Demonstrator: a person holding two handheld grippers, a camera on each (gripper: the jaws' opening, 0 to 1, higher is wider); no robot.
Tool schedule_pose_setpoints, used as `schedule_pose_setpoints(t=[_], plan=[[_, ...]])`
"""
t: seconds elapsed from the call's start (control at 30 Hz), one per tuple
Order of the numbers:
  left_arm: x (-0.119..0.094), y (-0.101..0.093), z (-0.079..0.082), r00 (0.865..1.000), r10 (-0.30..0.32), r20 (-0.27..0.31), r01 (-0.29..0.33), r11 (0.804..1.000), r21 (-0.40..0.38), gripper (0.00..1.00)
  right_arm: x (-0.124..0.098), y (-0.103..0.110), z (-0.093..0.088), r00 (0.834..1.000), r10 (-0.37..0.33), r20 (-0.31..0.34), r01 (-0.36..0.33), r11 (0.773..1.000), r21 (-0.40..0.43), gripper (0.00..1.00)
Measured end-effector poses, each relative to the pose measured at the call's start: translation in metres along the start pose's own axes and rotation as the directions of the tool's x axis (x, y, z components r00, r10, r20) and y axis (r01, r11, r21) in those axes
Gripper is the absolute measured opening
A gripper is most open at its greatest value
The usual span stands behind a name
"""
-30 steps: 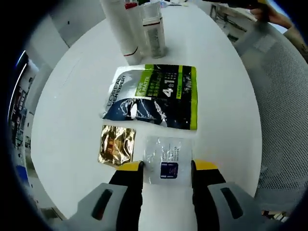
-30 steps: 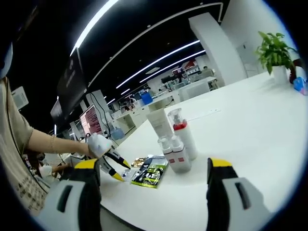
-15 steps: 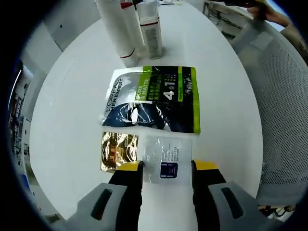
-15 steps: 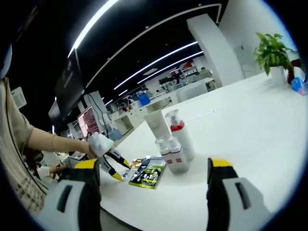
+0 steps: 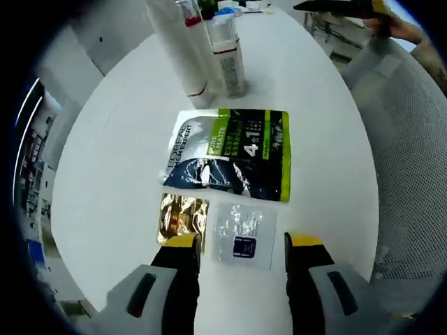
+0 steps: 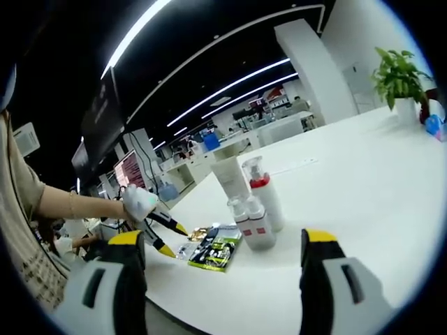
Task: Arrange the skincare products in the storage area until every visible bottle or jar stands upright without overlapping.
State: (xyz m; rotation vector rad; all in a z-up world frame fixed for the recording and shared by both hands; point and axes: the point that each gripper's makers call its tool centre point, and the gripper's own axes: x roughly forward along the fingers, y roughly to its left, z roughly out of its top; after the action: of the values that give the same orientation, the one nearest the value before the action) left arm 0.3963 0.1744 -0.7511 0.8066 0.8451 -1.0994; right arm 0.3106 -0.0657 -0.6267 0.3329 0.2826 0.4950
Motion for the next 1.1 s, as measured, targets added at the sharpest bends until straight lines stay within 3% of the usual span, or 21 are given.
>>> schedule_pose_setpoints(t=[0.1, 0.17, 0.2, 0.27, 0.3, 0.37, 0.4, 0.53, 0.6, 0.7, 0.77, 0.8, 0.83, 0.9, 0.93, 0.97, 1.0, 1.1], plan=[[-0.019, -0.005, 0.011, 0.993, 0.071, 0.097, -0.056, 0.988, -0.146, 0.57, 0.0, 0.001, -0.001, 1.0, -0.002, -0.005, 0.002, 1.0, -0.007, 0.93], [-0.032, -0.01, 0.008, 0.983, 0.135, 0.125, -0.092, 0.949, -0.3, 0.6, 0.0, 0.0, -0.001, 1.0, -0.015, -0.011, 0.015, 1.0, -0.018, 0.93], [-0.038, -0.014, 0.006, 0.975, 0.164, 0.147, -0.097, 0.919, -0.382, 0.61, 0.0, 0.0, -0.002, 1.0, -0.02, -0.013, 0.02, 1.0, -0.024, 0.93], [-0.045, -0.02, 0.003, 0.959, 0.212, 0.189, -0.101, 0.876, -0.472, 0.64, 0.0, -0.001, -0.002, 0.999, -0.028, -0.015, 0.027, 0.999, -0.029, 0.93], [-0.05, -0.027, 0.0, 0.949, 0.237, 0.209, -0.094, 0.844, -0.528, 0.65, 0.0, -0.001, -0.003, 0.999, -0.031, -0.019, 0.031, 0.999, -0.031, 0.93], [-0.057, -0.038, -0.01, 0.941, 0.269, 0.204, -0.105, 0.808, -0.58, 0.67, 0.0, -0.001, -0.004, 0.999, -0.03, -0.025, 0.03, 0.999, -0.034, 0.94], [-0.058, -0.04, -0.011, 0.939, 0.279, 0.203, -0.11, 0.801, -0.589, 0.69, 0.0, 0.0, -0.004, 0.999, -0.03, -0.029, 0.029, 0.999, -0.036, 0.94], [-0.079, -0.048, -0.025, 0.878, 0.434, 0.201, -0.184, 0.695, -0.696, 0.84, 0.003, 0.001, -0.008, 0.998, -0.029, -0.054, 0.026, 0.998, -0.052, 0.94], [-0.094, -0.049, -0.027, 0.837, 0.507, 0.207, -0.204, 0.639, -0.742, 0.88, 0.004, 0.002, -0.011, 0.997, -0.027, -0.07, 0.022, 0.998, -0.063, 0.94], [-0.111, -0.051, -0.029, 0.784, 0.584, 0.209, -0.221, 0.577, -0.786, 0.9, 0.005, 0.003, -0.015, 0.996, -0.021, -0.092, 0.015, 0.997, -0.072, 0.94], [-0.116, -0.054, -0.031, 0.766, 0.61, 0.203, -0.237, 0.562, -0.793, 0.9, 0.007, 0.005, -0.018, 0.994, -0.015, -0.11, 0.007, 0.997, -0.071, 0.94], [-0.117, -0.056, -0.031, 0.763, 0.614, 0.201, -0.244, 0.562, -0.79, 0.9, 0.007, 0.005, -0.019, 0.993, -0.013, -0.114, 0.005, 0.997, -0.071, 0.94], [-0.12, -0.055, -0.033, 0.763, 0.619, 0.185, -0.285, 0.58, -0.763, 0.89, 0.007, 0.006, -0.02, 0.992, -0.01, -0.123, 0.001, 0.997, -0.073, 0.94], [-0.126, -0.045, -0.021, 0.712, 0.661, 0.237, -0.284, 0.579, -0.764, 0.92, 0.008, 0.007, -0.022, 0.991, -0.007, -0.133, -0.003, 0.997, -0.077, 0.94], [-0.126, -0.045, -0.019, 0.709, 0.66, 0.248, -0.274, 0.583, -0.765, 0.94, 0.008, 0.007, -0.023, 0.991, -0.006, -0.137, -0.004, 0.997, -0.077, 0.94], [-0.123, -0.048, -0.023, 0.725, 0.645, 0.242, -0.261, 0.582, -0.77, 0.94, 0.009, 0.008, -0.025, 0.988, -0.004, -0.153, -0.008, 0.997, -0.079, 0.94], [-0.122, -0.048, -0.025, 0.729, 0.644, 0.231, -0.268, 0.579, -0.77, 0.92, 0.009, 0.009, -0.026, 0.988, -0.002, -0.157, -0.011, 0.997, -0.082, 0.94], [-0.124, -0.045, -0.026, 0.72, 0.653, 0.237, -0.258, 0.569, -0.781, 0.92, 0.008, 0.008, -0.027, 0.987, -0.008, -0.161, -0.008, 0.995, -0.096, 0.93]])
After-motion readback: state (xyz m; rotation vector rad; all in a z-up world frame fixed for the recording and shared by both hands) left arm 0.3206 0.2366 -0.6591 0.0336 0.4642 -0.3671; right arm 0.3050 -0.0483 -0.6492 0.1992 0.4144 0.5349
